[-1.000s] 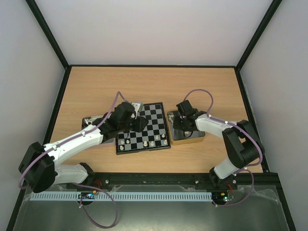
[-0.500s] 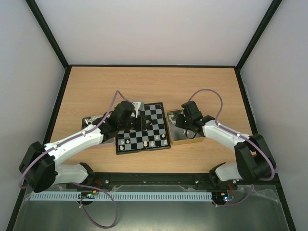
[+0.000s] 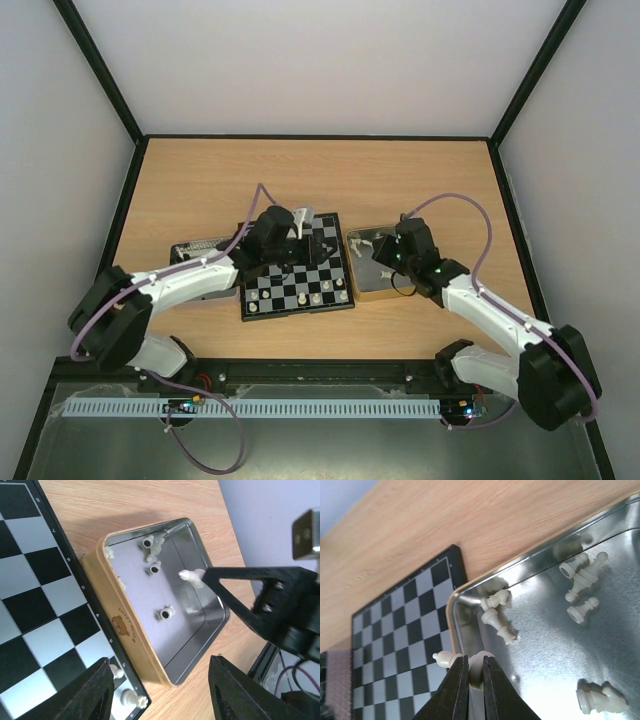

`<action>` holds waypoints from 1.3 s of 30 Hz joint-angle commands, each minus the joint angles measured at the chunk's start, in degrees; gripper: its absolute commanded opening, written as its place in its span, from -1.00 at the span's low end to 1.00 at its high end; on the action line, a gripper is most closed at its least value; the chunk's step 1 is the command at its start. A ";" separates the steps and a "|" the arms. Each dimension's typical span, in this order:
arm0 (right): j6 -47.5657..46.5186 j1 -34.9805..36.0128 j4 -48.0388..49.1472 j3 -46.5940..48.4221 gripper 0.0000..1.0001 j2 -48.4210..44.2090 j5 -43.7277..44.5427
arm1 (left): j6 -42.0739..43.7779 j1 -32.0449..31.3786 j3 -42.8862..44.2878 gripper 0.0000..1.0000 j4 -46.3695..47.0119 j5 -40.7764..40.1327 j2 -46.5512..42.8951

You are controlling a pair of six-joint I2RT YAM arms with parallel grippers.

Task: Set up the chess pieces on the board
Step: Pick up the chess piece from the storage box, then place the chess piece on the chessboard.

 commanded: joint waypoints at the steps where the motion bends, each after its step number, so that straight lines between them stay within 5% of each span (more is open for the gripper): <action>1: 5.55 0.23 4.57 -2.66 -0.85 -5.46 -0.61 | -3.80 -0.45 3.34 0.12 8.29 2.05 4.06; 13: 10.63 0.21 7.93 -5.21 -0.85 -10.03 -6.42 | -13.68 -0.27 5.27 0.27 22.65 11.60 13.44; 39: 11.38 0.20 11.17 -5.87 -0.86 -8.76 -10.90 | -22.58 1.26 5.92 -0.45 32.38 16.76 19.54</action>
